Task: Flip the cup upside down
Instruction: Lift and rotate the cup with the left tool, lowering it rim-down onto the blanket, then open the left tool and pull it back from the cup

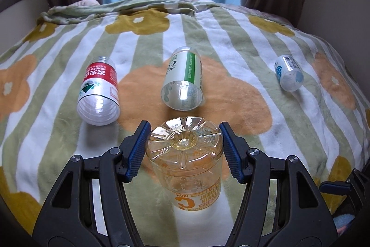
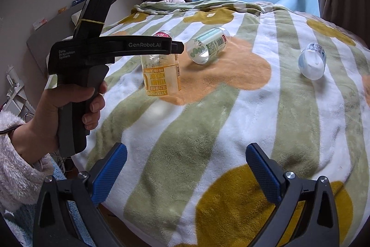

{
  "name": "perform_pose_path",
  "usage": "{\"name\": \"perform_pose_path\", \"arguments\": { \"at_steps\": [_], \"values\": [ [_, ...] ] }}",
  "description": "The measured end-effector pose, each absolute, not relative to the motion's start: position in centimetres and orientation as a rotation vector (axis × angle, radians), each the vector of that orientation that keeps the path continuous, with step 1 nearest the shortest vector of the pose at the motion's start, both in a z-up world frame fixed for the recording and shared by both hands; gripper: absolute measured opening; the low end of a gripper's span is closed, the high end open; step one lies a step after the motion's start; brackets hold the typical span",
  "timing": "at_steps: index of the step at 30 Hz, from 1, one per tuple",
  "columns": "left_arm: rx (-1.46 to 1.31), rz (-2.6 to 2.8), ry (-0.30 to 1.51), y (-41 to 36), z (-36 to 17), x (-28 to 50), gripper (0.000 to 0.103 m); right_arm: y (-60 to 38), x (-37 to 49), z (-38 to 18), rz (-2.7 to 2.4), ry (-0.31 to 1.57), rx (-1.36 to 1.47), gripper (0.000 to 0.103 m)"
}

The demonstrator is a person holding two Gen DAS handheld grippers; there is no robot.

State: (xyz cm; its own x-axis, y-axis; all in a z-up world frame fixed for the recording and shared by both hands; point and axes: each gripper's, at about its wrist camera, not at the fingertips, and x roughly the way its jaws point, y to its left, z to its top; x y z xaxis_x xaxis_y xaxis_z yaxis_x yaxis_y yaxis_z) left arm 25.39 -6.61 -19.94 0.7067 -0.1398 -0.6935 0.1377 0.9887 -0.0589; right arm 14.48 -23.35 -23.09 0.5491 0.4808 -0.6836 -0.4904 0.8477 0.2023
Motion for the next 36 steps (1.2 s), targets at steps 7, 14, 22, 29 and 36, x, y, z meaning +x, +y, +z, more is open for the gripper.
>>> {"name": "perform_pose_path", "arguments": {
  "at_steps": [7, 14, 22, 29, 36],
  "values": [
    [0.020, -0.159, 0.763, -7.0, -21.1, 23.8, 0.058, -23.7, 14.3, -23.1, 0.566, 0.804, -0.004, 0.103],
    [0.008, -0.178, 0.790, -7.0, -21.6, 22.8, 0.058, -23.7, 14.4, -23.0, 0.564, 0.801, 0.001, 0.103],
    [0.024, -0.179, 0.743, -7.2, -20.4, 21.4, 0.103, -23.7, 14.4, -22.9, 0.559, 0.802, -0.001, 0.103],
    [0.094, -0.197, 0.683, -7.9, -18.0, 19.9, 0.103, -23.9, 14.1, -22.5, 0.538, 0.804, 0.001, 0.103],
    [0.100, -0.171, 0.658, -7.5, -14.2, 17.7, 0.103, -23.8, 13.1, -19.9, 0.512, 0.753, -0.017, 0.102]
  ]
}}
